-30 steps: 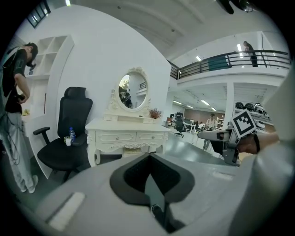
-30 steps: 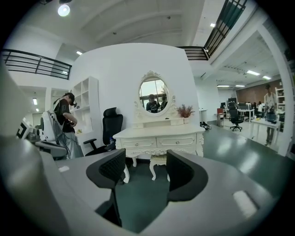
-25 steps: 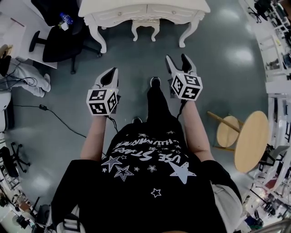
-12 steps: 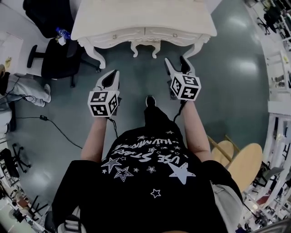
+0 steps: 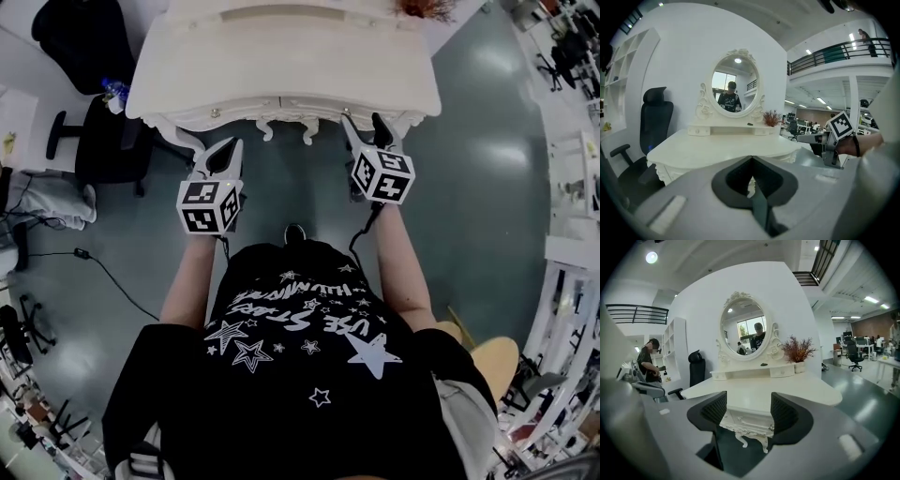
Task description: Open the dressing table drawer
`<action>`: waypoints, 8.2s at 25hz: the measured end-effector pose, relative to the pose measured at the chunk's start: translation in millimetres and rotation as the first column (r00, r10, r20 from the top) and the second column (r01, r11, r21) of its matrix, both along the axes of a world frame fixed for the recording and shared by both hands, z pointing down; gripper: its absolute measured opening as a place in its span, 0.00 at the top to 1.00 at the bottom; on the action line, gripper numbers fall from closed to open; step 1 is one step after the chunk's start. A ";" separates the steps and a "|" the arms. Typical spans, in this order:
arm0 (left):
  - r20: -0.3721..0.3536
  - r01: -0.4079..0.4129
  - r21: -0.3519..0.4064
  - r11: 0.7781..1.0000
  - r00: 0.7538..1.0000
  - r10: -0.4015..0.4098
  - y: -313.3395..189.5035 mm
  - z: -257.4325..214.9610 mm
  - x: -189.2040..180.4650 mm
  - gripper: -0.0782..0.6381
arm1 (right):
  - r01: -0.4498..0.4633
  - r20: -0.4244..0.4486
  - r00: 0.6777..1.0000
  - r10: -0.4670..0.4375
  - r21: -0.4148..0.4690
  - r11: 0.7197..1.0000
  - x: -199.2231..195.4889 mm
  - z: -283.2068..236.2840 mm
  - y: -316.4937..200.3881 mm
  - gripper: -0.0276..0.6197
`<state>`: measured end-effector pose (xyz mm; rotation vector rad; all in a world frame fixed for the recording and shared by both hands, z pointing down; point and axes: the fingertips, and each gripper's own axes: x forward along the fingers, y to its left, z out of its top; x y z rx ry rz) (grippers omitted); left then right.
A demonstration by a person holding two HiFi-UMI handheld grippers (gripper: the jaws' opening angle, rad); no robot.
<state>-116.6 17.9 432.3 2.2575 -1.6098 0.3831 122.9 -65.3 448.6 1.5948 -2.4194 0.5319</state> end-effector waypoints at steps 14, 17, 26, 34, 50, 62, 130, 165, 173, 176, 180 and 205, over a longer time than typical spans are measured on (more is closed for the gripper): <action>-0.010 -0.034 -0.019 0.999 0.999 0.034 -109.0 16.5 1.9 0.89 | -0.055 -0.002 0.999 0.055 -0.040 0.998 5.5 29.0 -95.3 0.48; -0.022 -0.067 -0.019 0.998 0.998 0.066 -144.5 19.8 5.2 0.89 | -0.090 -0.019 0.996 0.090 -0.040 0.995 11.0 29.9 -126.9 0.48; -0.026 -0.158 -0.019 0.987 0.987 0.157 -264.7 21.5 15.1 0.89 | -0.178 -0.069 0.982 0.173 -0.068 0.982 23.6 37.2 -223.7 0.49; -0.035 -0.240 -0.040 0.970 0.970 0.239 -336.7 25.3 31.8 0.89 | -0.237 -0.111 0.968 0.225 -0.115 0.965 35.6 51.8 -290.5 0.49; -0.055 -0.315 -0.112 0.942 0.949 0.311 -391.3 54.0 50.8 0.89 | -0.314 -0.243 0.935 0.257 -0.236 0.920 63.5 104.2 -351.8 0.63; -0.005 -0.251 -0.129 0.959 0.968 0.252 -377.3 50.5 48.4 0.89 | -0.281 -0.309 0.929 0.204 -0.228 0.932 61.2 124.2 -370.0 0.68; 0.000 -0.244 -0.088 0.966 0.969 0.245 -327.3 34.0 67.4 0.89 | -0.255 -0.317 0.933 0.172 -0.241 0.937 60.0 124.2 -304.6 0.77; -0.015 -0.131 -0.057 0.990 0.991 0.130 -282.8 26.7 68.8 0.89 | -0.173 -0.240 0.962 0.132 -0.157 0.972 63.4 96.1 -275.2 0.67; -0.020 -0.054 -0.089 0.995 0.998 0.053 -246.3 41.1 59.2 0.89 | -0.162 -0.193 0.971 0.138 -0.113 0.980 70.0 86.6 -255.7 0.71; -0.023 -0.051 -0.097 0.994 0.999 0.049 -240.0 45.3 49.5 0.89 | -0.164 -0.185 0.973 0.142 -0.109 0.981 60.8 88.4 -251.0 0.75; -0.031 -0.055 -0.075 0.996 0.998 0.052 -232.3 36.0 42.8 0.89 | -0.188 -0.174 0.970 0.169 -0.099 0.977 58.9 80.6 -243.6 0.85; -0.071 -0.049 0.015 0.999 0.996 0.050 -81.7 0.7 -22.0 0.89 | -0.093 -0.153 0.982 0.110 0.111 0.989 -25.7 -29.2 -83.8 0.91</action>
